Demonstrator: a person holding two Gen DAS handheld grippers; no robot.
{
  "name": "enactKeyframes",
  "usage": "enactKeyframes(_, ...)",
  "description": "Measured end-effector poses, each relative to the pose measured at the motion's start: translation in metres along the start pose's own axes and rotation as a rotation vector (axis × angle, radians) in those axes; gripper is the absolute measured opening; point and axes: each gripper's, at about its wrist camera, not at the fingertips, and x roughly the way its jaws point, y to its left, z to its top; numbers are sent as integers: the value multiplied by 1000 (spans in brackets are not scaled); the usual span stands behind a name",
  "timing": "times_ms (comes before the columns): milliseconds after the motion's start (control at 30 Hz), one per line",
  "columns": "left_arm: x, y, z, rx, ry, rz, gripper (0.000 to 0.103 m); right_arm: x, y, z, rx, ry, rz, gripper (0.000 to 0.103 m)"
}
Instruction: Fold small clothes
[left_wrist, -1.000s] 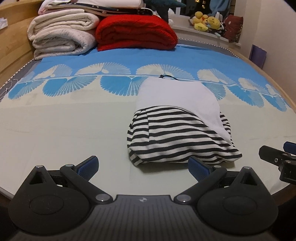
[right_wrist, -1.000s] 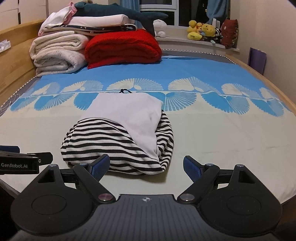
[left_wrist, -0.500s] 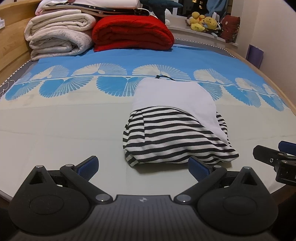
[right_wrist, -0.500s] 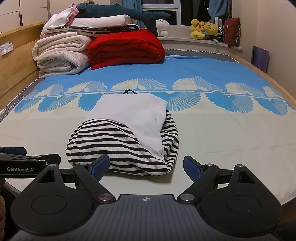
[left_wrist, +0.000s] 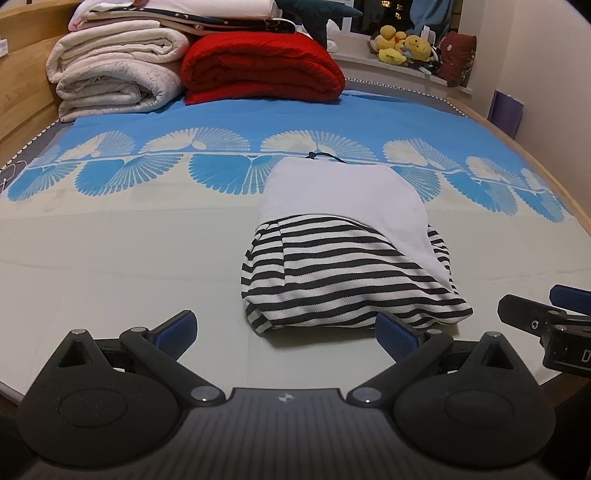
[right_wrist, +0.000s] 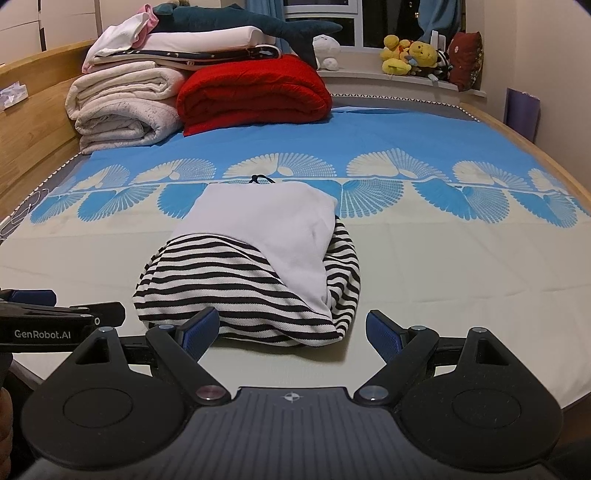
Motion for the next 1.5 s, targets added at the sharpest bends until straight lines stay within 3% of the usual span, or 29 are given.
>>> enactKeyframes(1500,1,-3,0,13,-8,-14,103,3,2,-5,-6,22,8,87)
